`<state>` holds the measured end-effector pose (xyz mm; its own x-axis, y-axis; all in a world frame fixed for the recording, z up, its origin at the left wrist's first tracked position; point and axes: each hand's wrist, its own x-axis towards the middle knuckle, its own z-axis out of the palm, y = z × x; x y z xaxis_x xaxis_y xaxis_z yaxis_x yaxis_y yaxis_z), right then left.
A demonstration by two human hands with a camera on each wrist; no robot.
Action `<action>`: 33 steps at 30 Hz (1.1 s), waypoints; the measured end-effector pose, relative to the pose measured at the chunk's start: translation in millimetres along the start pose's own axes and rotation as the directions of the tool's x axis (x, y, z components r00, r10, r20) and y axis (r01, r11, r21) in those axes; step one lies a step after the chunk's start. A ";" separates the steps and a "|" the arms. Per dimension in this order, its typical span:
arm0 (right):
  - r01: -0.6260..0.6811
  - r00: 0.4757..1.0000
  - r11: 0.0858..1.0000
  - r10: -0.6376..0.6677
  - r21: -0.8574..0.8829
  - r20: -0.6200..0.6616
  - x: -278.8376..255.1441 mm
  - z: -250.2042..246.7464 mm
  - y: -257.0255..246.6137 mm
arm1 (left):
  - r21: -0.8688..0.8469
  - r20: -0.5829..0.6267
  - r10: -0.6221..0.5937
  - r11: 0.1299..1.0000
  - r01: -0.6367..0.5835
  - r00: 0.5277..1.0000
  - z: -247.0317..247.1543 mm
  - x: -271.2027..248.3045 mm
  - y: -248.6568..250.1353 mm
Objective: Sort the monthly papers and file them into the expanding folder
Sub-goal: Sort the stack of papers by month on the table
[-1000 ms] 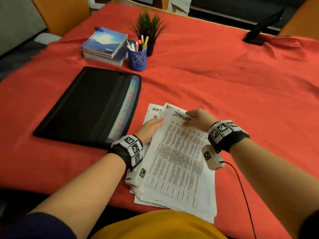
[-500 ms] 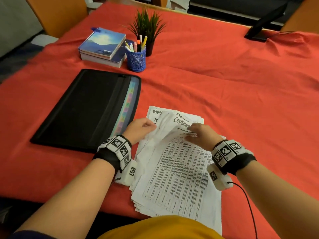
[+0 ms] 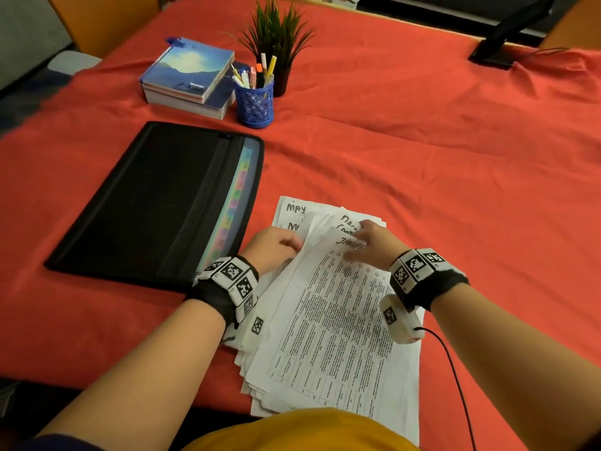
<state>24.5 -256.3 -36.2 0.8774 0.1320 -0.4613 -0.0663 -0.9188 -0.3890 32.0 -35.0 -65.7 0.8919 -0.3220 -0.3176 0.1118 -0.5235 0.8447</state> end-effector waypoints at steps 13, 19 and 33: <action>0.402 0.860 0.911 -0.408 -0.087 -0.307 -42.0 18.6 9.2 | -0.001 -0.154 -0.119 0.993 0.120 0.981 -10.4 15.4 -0.3; 0.412 0.861 0.903 -0.429 -0.122 -0.272 -46.5 18.0 4.1 | -0.129 -0.127 -0.142 0.984 0.125 0.982 -12.6 17.7 0.2; 0.340 0.932 0.925 -0.356 -0.169 -0.075 -23.1 7.8 -14.6 | -0.432 -0.220 -0.008 0.897 -0.090 0.976 -17.6 5.1 37.8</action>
<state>1.4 -243.0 -26.1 0.8764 0.4222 -0.2317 0.3170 -0.8680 -0.3823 48.5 -42.6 -27.8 0.9654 -0.1369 -0.2218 0.2094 -0.0998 0.9727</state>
